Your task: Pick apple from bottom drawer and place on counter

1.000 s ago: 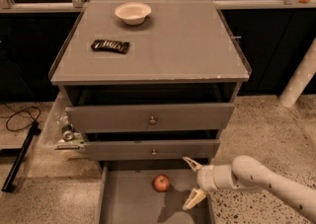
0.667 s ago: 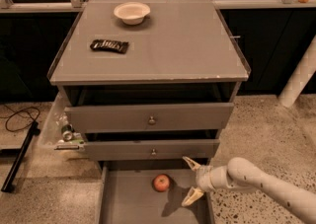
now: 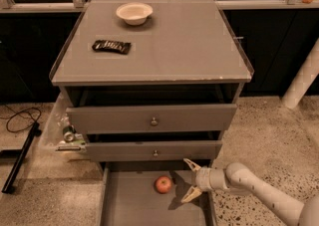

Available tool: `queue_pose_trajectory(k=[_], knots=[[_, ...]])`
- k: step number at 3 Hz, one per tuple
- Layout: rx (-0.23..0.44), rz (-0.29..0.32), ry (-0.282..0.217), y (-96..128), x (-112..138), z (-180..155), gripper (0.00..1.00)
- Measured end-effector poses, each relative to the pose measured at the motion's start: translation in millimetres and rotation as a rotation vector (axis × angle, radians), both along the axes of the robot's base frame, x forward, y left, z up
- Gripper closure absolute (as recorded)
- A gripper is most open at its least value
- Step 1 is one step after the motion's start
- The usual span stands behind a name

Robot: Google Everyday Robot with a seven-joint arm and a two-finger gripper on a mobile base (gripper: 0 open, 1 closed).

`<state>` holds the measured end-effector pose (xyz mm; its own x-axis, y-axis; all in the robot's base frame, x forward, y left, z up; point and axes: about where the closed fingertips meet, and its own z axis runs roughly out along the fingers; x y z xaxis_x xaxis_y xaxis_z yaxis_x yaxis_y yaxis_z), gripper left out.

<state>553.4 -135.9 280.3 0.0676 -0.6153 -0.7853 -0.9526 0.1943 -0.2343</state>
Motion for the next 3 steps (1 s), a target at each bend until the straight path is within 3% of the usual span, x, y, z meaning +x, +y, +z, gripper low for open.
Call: queue_pose_trajectory(k=[1,2,3], knots=[[0.005,0.024,0.014,5,10,-31,0.00],[0.005,0.024,0.015,5,10,-32,0.00],[0.011,0.024,0.057,15,6,-48,0.00]])
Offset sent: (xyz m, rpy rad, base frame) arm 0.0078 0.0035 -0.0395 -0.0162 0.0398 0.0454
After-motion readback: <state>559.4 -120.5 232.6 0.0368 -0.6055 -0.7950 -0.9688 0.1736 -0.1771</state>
